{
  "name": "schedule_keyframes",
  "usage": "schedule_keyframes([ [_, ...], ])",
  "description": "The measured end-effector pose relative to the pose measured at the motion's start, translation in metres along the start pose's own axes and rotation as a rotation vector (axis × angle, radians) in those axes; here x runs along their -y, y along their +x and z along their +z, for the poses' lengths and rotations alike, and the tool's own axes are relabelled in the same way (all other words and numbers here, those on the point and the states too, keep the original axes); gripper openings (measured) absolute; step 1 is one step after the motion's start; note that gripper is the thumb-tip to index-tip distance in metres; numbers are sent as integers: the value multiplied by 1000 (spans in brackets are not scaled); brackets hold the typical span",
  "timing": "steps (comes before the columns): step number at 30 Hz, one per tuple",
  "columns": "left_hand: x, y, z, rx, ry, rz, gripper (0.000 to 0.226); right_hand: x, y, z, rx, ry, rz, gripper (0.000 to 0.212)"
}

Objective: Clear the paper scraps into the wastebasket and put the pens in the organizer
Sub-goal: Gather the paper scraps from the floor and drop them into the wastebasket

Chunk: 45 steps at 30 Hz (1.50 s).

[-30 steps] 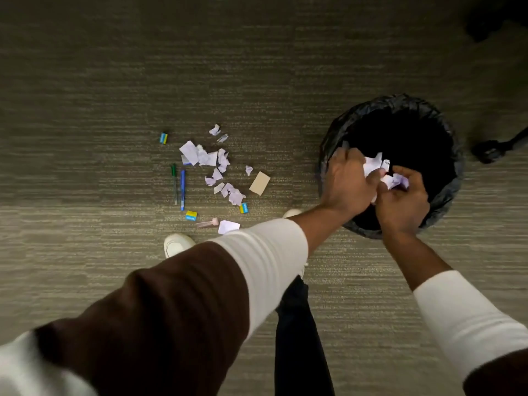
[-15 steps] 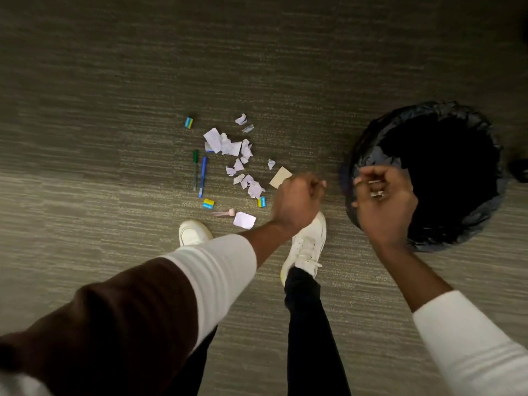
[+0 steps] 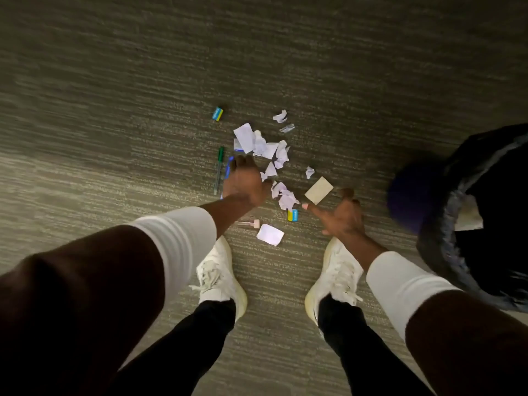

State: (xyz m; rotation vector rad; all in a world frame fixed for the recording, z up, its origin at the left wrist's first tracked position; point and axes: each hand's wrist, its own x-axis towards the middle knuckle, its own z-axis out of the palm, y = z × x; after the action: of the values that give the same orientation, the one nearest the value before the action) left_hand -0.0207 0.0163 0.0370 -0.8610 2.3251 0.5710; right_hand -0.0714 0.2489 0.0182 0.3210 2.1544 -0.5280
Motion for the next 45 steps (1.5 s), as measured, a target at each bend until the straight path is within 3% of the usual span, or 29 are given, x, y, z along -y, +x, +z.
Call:
schedule_keyframes([
  [4,10,50,8,-110,-1,48,70,-19,45,59,-32,81,82,148],
  [8,10,89,22,-123,-51,64,107,-1,34,89,-32,212,79,135],
  [10,13,101,33,-88,-51,51,118,5,34,105,-197,148,16,144],
  [13,11,107,46,-41,22,14,123,17,30,121,-283,0,-144,131],
  [20,9,105,74,-189,75,182,85,50,36,132,-281,3,-319,111],
  [22,9,108,79,-216,65,246,79,56,37,132,-219,-8,-310,118],
  [26,9,110,84,-239,50,294,60,61,49,139,-278,-103,-316,128],
  [31,18,120,88,-255,74,378,49,62,56,139,-289,-105,-313,96],
  [37,19,104,70,-350,-119,483,32,58,58,136,-280,33,-338,49],
  [40,20,93,65,-292,-109,451,28,57,59,128,-166,159,-257,39],
  [45,23,76,55,-204,-88,332,12,52,45,107,-119,257,-115,34],
])
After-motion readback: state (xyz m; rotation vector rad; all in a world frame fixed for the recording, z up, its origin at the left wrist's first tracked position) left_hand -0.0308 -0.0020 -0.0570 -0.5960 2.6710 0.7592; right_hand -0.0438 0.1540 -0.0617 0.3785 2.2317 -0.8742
